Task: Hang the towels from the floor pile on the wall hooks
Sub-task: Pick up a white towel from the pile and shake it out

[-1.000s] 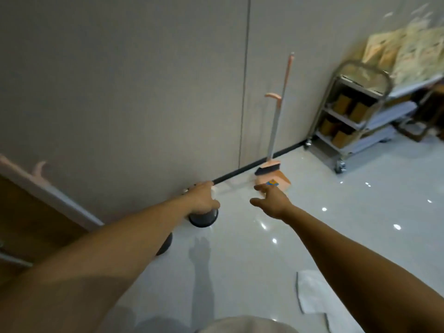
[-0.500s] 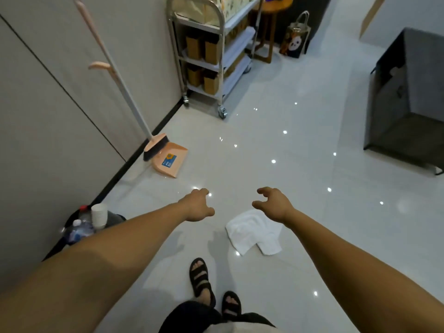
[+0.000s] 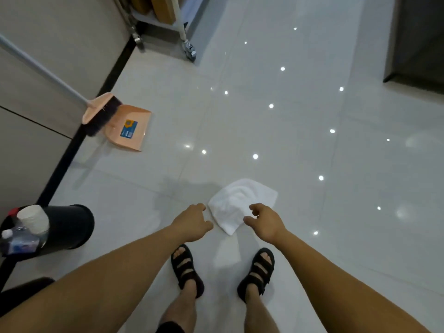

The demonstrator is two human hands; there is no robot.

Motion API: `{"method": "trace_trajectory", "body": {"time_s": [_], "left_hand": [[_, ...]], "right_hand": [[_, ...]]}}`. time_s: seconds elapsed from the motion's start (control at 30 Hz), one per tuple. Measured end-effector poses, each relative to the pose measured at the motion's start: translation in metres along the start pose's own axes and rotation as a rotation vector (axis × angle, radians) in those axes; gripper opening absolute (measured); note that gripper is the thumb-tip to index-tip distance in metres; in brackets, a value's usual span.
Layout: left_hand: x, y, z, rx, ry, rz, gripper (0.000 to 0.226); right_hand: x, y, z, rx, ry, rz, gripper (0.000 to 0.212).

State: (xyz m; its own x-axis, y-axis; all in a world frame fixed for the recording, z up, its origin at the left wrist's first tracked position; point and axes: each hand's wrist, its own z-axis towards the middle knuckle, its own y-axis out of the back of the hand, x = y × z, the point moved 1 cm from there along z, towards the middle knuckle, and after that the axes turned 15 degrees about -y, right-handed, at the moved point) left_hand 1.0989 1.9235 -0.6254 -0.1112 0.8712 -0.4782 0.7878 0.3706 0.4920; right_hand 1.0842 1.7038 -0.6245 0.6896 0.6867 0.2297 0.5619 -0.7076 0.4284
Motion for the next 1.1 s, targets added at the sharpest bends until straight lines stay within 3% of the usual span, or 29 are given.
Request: {"method": "trace_trajectory", "body": {"time_s": [0.3, 0.47, 0.6, 0.7, 0.8, 0.93, 1.1], "left_hand": [[0.096, -0.175, 0.187, 0.07, 0.099, -0.043, 0.067], [0.145, -0.23, 0.266, 0.037, 0.064, -0.055, 0.059], [0.169, -0.25, 0.303, 0.018, 0.034, -0.036, 0.058], [0.175, -0.255, 0.316, 0.015, 0.031, -0.03, 0.058], [0.174, -0.25, 0.314, 0.01, 0.028, -0.033, 0.058], [0.163, -0.229, 0.29, 0.021, 0.024, -0.034, 0.056], [0.137, -0.186, 0.243, 0.028, -0.011, -0.077, 0.048]], "right_hand": [[-0.095, -0.134, 0.232, 0.106, -0.128, 0.017, 0.047], [-0.134, -0.208, 0.337, 0.071, -0.261, 0.114, 0.06], [-0.145, -0.241, 0.389, -0.027, -0.362, 0.219, 0.045], [-0.143, -0.249, 0.404, -0.118, -0.373, 0.269, 0.034], [-0.136, -0.245, 0.4, -0.189, -0.378, 0.207, 0.038], [-0.122, -0.225, 0.369, -0.203, -0.331, -0.029, 0.039], [-0.09, -0.179, 0.308, -0.268, -0.102, -0.417, 0.027]]}}
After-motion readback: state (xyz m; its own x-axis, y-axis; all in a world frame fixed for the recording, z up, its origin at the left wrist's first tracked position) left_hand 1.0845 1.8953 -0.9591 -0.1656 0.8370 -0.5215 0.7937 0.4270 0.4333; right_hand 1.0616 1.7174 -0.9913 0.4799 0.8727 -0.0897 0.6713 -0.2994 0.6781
